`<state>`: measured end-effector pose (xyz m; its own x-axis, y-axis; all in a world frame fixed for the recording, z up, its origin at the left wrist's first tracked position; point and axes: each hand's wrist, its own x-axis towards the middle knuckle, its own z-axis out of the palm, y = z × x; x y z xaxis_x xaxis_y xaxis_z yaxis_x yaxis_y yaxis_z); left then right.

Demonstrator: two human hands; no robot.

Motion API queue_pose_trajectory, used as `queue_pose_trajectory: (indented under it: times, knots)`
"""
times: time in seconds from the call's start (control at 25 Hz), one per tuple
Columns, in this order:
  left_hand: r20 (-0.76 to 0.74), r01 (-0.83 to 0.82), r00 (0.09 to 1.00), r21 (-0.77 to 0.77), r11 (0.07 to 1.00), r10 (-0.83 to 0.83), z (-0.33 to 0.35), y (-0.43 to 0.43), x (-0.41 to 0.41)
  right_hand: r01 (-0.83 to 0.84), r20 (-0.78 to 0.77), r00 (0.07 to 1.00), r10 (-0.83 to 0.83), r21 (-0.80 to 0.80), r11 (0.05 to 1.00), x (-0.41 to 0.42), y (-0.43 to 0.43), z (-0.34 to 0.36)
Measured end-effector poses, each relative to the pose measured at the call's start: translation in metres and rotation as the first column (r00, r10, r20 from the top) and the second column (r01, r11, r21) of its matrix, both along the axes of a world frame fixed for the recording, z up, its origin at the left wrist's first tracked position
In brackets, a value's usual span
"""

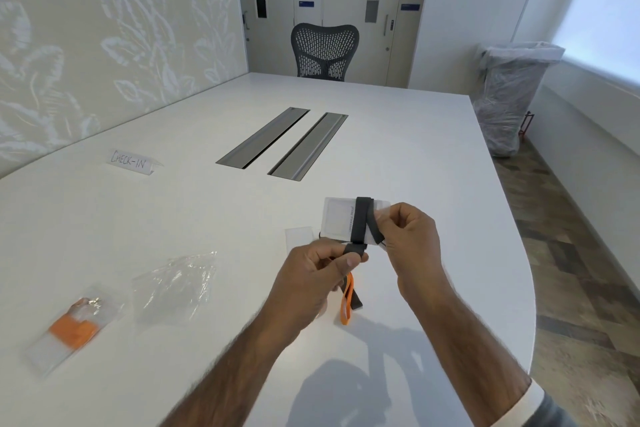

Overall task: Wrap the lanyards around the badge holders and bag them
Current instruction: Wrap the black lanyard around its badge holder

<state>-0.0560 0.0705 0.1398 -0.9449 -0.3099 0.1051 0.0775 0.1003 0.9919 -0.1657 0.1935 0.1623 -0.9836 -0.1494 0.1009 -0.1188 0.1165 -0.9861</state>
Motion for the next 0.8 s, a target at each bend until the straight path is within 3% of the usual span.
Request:
queue_pose_trajectory:
  times: [0.24, 0.44, 0.52, 0.8]
  knots:
    - [-0.153, -0.211, 0.971, -0.179, 0.961, 0.185, 0.0, -0.012, -0.012, -0.172, -0.04, 0.982, 0.182, 0.178, 0.969, 0.019, -0.003, -0.006]
    - [-0.222, -0.262, 0.955, -0.312, 0.913, 0.198, -0.002, -0.013, -0.011, -0.274, 0.002, 0.961, 0.276, 0.128, 0.953, 0.015, -0.001, -0.01]
    - [-0.188, -0.247, 0.964, -0.388, 0.888, 0.186, -0.001, -0.014, -0.011, -0.293, 0.042, 0.956, 0.29, 0.092, 0.952, 0.016, 0.001, -0.012]
    - [-0.074, -0.161, 0.987, -0.44, 0.884, 0.143, 0.002, -0.028, -0.013, -0.347, 0.128, 0.931, 0.342, 0.026, 0.937, 0.022, 0.006, -0.014]
